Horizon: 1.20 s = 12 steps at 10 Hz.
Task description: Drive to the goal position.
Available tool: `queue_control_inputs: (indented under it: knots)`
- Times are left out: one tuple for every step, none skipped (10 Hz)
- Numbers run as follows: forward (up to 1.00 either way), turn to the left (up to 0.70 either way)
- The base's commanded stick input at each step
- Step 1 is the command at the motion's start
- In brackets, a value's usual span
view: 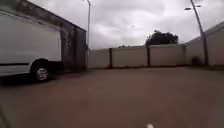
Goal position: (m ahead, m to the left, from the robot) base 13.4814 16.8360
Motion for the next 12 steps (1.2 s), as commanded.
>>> queue_control_inputs:
  knots:
    - [1.00, 0.00]
    - [1.00, 0.00]
    - [1.00, 0.00]
    - [1.00, 0.00]
    - [1.00, 0.00]
    - [1.00, 0.00]
    - [1.00, 0.00]
    - [1.00, 0.00]
    - [1.00, 0.00]
    - [1.00, 0.00]
    - [1.00, 0.00]
    - [1.00, 0.00]
